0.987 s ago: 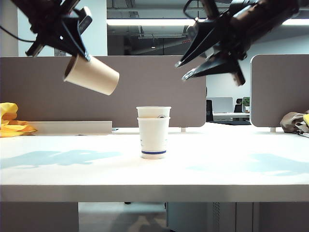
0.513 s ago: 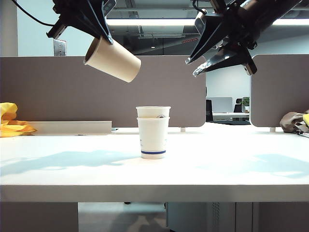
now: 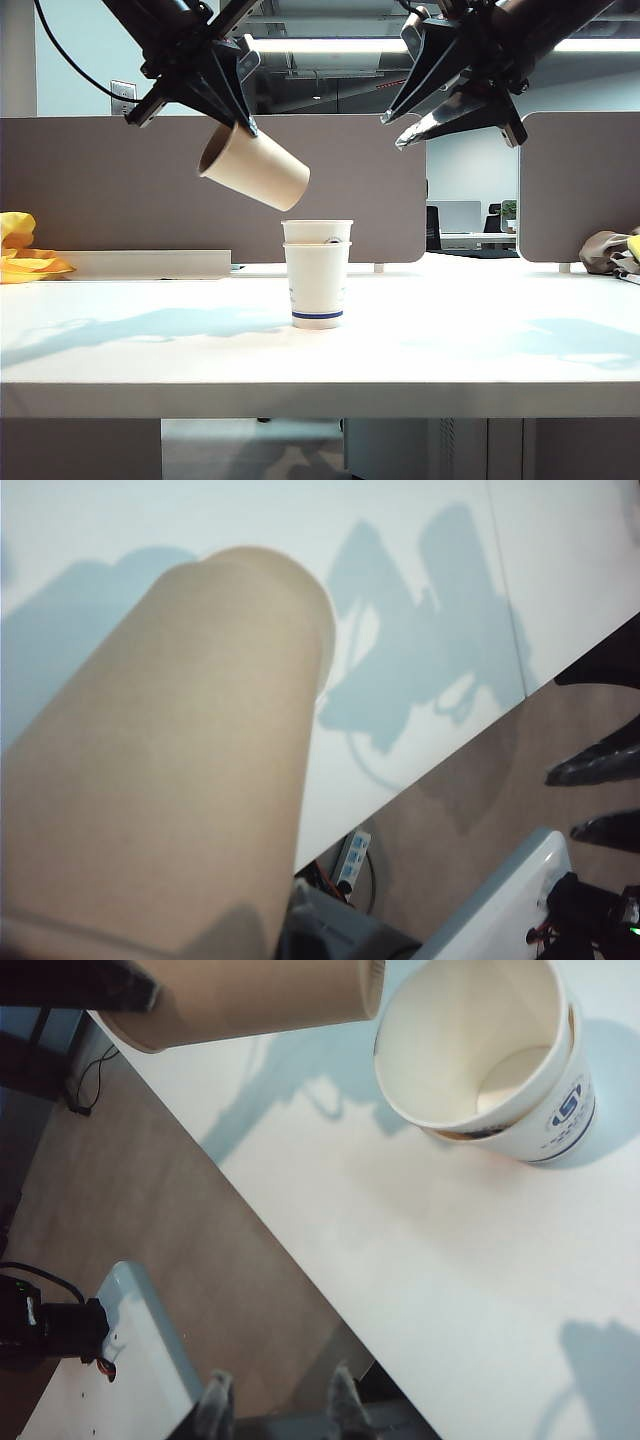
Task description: Pick up all the paper cups on the table one by one and stack them together.
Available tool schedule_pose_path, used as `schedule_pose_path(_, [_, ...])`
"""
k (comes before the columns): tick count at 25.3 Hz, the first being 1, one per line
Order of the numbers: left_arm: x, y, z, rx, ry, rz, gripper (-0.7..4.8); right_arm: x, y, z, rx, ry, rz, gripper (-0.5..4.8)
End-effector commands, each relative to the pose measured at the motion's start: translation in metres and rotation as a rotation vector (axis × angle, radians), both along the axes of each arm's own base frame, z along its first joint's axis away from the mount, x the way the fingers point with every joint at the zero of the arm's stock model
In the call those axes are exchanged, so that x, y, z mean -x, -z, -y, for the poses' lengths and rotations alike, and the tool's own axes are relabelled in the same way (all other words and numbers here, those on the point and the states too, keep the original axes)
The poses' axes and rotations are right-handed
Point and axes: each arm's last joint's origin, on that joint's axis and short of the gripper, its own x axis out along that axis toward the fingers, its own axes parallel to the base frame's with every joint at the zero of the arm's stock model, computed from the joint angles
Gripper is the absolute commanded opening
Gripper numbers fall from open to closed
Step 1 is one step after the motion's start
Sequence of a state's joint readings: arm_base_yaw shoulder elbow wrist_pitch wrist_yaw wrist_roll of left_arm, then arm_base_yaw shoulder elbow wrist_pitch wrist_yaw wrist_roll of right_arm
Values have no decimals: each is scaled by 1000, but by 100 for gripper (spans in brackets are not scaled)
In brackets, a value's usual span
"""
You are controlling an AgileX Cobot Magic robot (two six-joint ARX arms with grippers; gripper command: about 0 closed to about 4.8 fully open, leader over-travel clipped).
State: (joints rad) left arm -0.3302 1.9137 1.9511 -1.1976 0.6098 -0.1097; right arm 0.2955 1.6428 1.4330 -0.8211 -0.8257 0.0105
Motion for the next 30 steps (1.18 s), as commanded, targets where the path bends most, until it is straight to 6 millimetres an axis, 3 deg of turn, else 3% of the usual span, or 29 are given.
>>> schedule_pose_path(1, [-3,-7,3,72,-11,35,-6,-4,-6,-1,-25,8,52,127])
schedule_pose_path(6, [-7,-6,5,104,-19,37,-6,-20,-9,-9,-102,80,95,126])
schedule_pose_path(13, [-6,-3,14,115,7,20,-6,-46,3,-24,-161,113,195,127])
schedule_pose_path(18, [-3,-3,20,116,25,15,-6,-53,-3,-25,-182,166,269,127])
schedule_pose_path(24, [-9,11,27,104,36,-18,-6,-59,8,-27,-197,152,218,126])
schedule_pose_path(30, [-9,7,30,114,46,-5,-6,-63,16,-29,-193,155,195,126])
